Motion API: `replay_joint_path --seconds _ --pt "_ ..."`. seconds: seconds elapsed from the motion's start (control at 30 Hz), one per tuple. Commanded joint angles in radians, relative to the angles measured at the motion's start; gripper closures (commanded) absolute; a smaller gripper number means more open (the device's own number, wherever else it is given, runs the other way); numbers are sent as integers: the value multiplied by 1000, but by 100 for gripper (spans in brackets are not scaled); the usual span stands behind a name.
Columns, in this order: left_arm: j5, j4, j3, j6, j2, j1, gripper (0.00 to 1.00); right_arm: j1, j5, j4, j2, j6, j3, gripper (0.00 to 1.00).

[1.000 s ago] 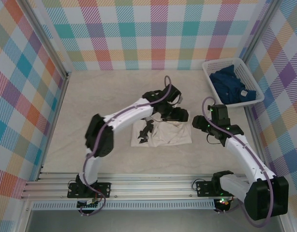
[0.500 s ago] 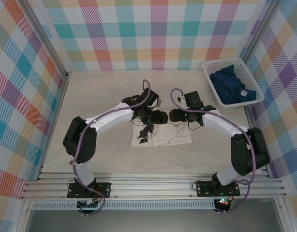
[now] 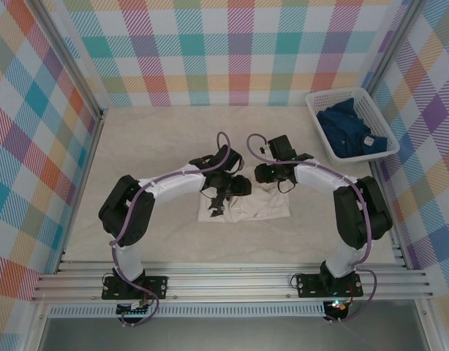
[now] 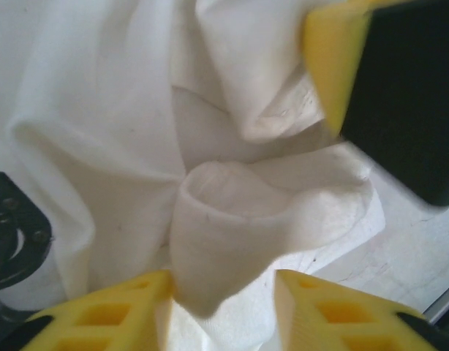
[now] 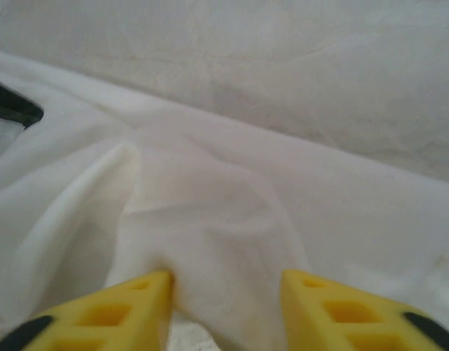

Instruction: Fold the inside-out t-shirt

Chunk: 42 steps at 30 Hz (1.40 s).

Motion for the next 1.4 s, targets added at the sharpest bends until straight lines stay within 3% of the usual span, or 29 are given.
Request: replay_joint_path --seconds 0.0,0.07,0.17,0.33,0.47,0.57,0.63,0.77,1.03,1.2,1.37 --pt "6 93 -18 -3 12 -18 70 -42 22 -5 19 40 45 69" --pt "32 163 -28 8 13 -34 78 -82 12 -28 36 75 68 76" --pt "62 209 -27 48 15 -72 87 -147 -27 -44 45 123 85 79" --pt "146 229 0 160 7 -135 91 -225 -147 -45 36 185 82 70" --pt "198 200 13 255 -25 -158 73 -248 -163 -56 -19 191 44 54" --pt "192 163 -2 313 -72 -158 53 -245 -225 -27 -103 185 -35 47" --pt "171 153 -27 332 -112 -156 47 -245 -284 -15 -160 183 -93 44" --pt "135 162 -105 331 -199 -148 43 -236 -387 -32 -285 200 -219 40" --pt "22 188 -216 266 -284 -85 40 -128 -414 -122 -386 258 -303 34" --pt "-86 161 -253 217 -308 -50 39 -84 -376 -156 -353 256 -313 42" --pt "-162 120 -276 198 -328 -38 39 -81 -266 -232 -379 265 -334 72"
